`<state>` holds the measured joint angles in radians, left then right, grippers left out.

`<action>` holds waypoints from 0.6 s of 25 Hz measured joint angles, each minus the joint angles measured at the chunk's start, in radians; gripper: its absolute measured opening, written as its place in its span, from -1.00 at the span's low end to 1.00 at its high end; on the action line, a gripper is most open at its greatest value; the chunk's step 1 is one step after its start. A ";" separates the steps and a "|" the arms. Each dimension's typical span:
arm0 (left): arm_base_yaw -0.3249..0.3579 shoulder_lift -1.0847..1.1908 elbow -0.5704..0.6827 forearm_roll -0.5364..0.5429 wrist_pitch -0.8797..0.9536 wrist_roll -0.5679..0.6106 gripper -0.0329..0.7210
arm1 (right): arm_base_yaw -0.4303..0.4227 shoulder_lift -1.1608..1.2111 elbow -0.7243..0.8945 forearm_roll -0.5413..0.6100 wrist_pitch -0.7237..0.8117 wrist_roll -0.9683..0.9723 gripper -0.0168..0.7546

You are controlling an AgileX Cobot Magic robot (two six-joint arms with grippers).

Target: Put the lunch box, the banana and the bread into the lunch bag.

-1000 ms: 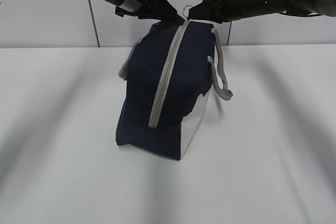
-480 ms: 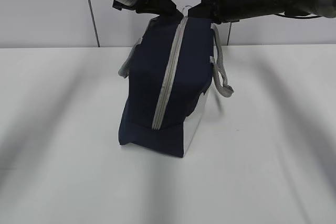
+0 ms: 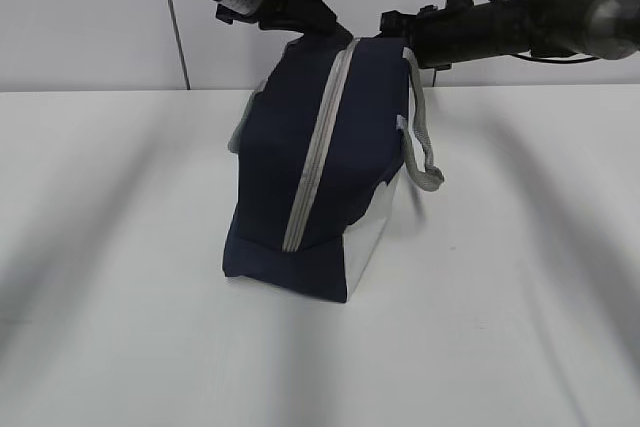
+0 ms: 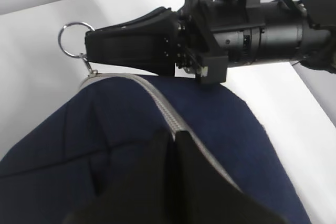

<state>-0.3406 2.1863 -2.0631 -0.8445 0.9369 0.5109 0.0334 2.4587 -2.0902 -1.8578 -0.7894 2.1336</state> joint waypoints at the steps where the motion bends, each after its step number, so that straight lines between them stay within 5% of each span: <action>1: 0.000 0.000 0.000 0.000 0.003 0.000 -0.90 | 0.000 0.005 0.000 0.000 0.003 0.000 -1.00; 15: 0.000 0.000 0.000 0.017 0.009 0.012 -0.90 | 0.000 0.052 -0.002 0.026 0.016 0.004 -1.00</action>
<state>-0.3406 2.1863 -2.0631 -0.8277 0.9463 0.5226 0.0334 2.5109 -2.0924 -1.8316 -0.7736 2.1376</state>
